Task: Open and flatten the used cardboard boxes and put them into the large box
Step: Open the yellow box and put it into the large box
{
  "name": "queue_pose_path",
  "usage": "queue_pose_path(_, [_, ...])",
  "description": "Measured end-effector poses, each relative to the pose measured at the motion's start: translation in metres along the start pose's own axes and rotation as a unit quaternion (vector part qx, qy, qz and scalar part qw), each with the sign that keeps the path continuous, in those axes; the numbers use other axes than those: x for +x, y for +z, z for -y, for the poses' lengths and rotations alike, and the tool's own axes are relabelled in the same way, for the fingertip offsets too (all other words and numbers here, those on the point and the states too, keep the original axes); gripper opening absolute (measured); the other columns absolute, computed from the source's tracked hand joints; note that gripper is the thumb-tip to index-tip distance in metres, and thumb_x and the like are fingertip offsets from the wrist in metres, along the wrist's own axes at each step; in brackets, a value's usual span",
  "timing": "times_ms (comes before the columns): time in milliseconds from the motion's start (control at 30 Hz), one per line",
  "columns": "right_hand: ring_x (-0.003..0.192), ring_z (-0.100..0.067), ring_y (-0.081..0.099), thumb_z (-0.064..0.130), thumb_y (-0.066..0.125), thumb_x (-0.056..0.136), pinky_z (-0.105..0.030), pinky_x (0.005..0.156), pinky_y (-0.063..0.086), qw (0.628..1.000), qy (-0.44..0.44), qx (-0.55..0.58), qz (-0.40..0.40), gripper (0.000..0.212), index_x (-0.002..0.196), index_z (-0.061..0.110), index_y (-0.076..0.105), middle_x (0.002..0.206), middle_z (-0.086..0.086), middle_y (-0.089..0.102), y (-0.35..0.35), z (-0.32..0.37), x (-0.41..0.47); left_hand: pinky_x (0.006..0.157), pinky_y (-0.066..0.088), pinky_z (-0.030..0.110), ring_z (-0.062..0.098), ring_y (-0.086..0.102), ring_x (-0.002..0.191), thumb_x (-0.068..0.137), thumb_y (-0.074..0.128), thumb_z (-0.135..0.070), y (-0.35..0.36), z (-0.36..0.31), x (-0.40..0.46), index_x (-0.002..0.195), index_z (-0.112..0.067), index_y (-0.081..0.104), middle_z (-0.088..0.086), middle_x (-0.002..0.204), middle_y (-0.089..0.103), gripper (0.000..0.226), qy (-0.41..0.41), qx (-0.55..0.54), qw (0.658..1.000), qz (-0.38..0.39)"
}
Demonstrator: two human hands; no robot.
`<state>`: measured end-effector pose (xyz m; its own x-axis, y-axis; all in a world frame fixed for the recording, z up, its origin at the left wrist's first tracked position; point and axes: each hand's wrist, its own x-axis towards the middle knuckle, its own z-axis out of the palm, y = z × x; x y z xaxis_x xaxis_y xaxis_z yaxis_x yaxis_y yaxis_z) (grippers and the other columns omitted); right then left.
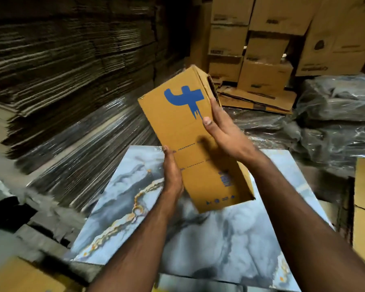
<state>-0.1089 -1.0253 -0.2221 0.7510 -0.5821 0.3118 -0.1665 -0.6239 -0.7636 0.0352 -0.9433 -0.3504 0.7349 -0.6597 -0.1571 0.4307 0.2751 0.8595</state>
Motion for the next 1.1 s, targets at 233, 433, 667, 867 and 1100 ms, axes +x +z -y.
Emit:
queue_pose_path(233, [0.136,-0.021,0.040,0.075,0.022,0.086,-0.042,0.109,0.031,0.986,0.034,-0.158,0.037,0.080,0.146,0.028,0.044,0.145,-0.004,0.048,0.035,-0.036,-0.008,0.100,0.044,0.050,0.032,0.062,0.106,0.103,0.026,-0.049,-0.025,0.024,-0.021,0.113,-0.017,0.065,0.012,0.116,0.069,0.051,-0.173,-0.104,0.977,-0.072])
queue_pose_path(433, [0.111,-0.023,0.054,0.061,0.031,0.099,-0.042,0.087,0.030,0.970,0.099,-0.212,0.066,0.047,0.108,0.027,0.062,0.108,0.002,0.059,0.045,-0.075,-0.031,0.096,0.043,0.049,0.034,0.061,0.100,0.097,0.030,-0.034,-0.041,0.078,-0.067,0.109,-0.011,0.065,0.016,0.119,0.066,0.044,-0.349,-0.132,0.925,-0.075])
queue_pose_path(667, [0.119,-0.021,0.047,0.047,0.049,0.097,-0.047,0.099,0.034,0.967,0.135,-0.206,0.063,0.029,0.114,0.033,0.067,0.122,0.001,0.058,0.049,-0.111,-0.053,0.103,0.036,0.051,0.035,0.044,0.136,0.097,0.029,-0.033,-0.046,0.107,-0.083,0.133,-0.008,0.054,0.020,0.141,0.052,0.050,-0.418,-0.088,0.900,-0.084])
queue_pose_path(867, [0.102,-0.024,0.065,0.036,0.051,0.090,-0.046,0.088,0.051,0.987,0.097,-0.120,0.042,0.036,0.100,0.011,0.075,0.108,-0.004,0.073,0.081,-0.132,-0.086,0.104,0.035,0.049,0.037,0.052,0.122,0.097,0.029,-0.031,-0.066,0.095,-0.075,0.121,-0.014,0.056,0.017,0.132,0.054,0.039,-0.403,-0.053,0.908,-0.100])
queue_pose_path(1100, [0.112,-0.020,0.062,0.015,0.057,0.097,-0.037,0.101,0.047,0.986,0.150,-0.074,-0.008,0.023,0.109,0.010,0.075,0.117,-0.002,0.072,0.084,-0.135,-0.082,0.097,0.041,0.039,0.032,0.060,0.115,0.099,0.037,-0.030,-0.086,0.022,-0.055,0.115,-0.009,0.049,0.018,0.121,0.064,0.029,-0.410,0.220,0.882,0.076])
